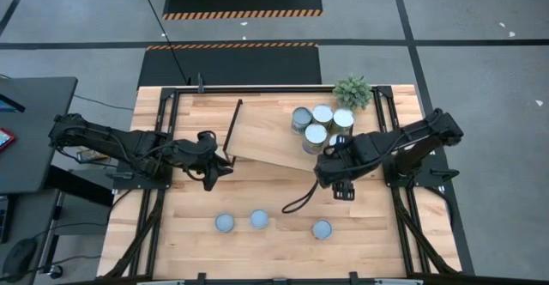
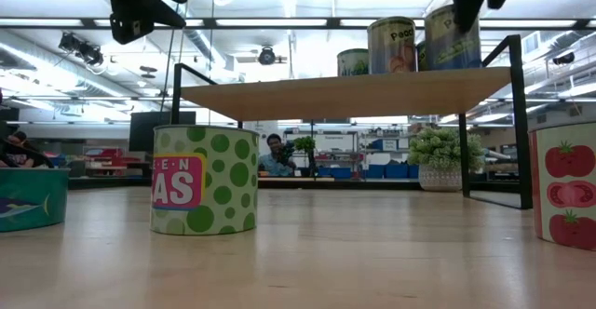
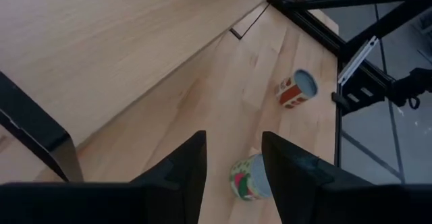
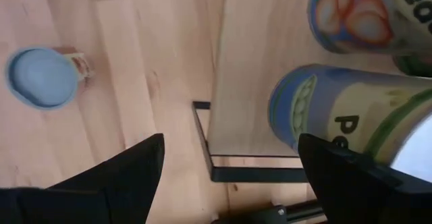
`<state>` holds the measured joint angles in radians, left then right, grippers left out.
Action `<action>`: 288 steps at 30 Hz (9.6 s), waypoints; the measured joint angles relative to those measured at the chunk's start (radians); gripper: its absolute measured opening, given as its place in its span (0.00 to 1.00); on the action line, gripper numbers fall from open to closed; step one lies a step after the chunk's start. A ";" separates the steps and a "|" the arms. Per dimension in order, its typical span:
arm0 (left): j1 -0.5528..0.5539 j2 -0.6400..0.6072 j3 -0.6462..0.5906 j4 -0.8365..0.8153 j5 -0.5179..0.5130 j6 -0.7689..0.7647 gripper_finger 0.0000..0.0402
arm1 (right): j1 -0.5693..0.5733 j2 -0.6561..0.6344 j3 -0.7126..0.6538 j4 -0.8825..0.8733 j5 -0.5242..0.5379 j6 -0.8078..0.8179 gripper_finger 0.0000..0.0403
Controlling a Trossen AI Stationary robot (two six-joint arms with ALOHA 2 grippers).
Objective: Pick and place cans onto a shelf
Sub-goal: Adjust the canned goods on the shelf, then put the canned diced tomatoes on the shelf
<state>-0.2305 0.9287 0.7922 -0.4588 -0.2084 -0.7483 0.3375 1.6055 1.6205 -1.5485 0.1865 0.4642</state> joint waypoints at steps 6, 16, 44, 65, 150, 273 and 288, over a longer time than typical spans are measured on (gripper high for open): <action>-0.003 0.000 0.000 0.006 0.001 0.000 0.37 | -0.030 -0.005 -0.010 0.003 0.046 -0.002 0.86; -0.003 0.000 0.000 0.006 0.001 0.002 0.37 | -0.071 -0.005 -0.001 0.045 0.078 0.017 0.86; -0.003 0.001 0.000 0.031 0.030 0.028 0.37 | -0.138 0.047 0.016 0.234 0.144 -0.058 0.86; -0.003 0.001 0.000 0.043 0.031 0.085 0.37 | -0.181 0.047 0.016 0.503 0.114 -0.087 0.86; -0.123 0.001 0.000 0.037 0.212 0.317 0.60 | -0.252 0.078 0.109 0.748 -0.038 -0.387 0.86; -0.529 0.577 0.234 -0.083 -0.039 -0.202 0.58 | 0.256 0.437 -0.153 0.640 -0.108 -0.173 0.71; -0.440 0.549 0.233 -0.087 0.081 -0.136 0.58 | 0.074 0.437 0.262 0.453 -0.124 -0.228 0.71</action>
<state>-0.6708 1.4779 1.0252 -0.5462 -0.1274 -0.8846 0.4113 2.0422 1.8822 -1.0955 0.0623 0.2363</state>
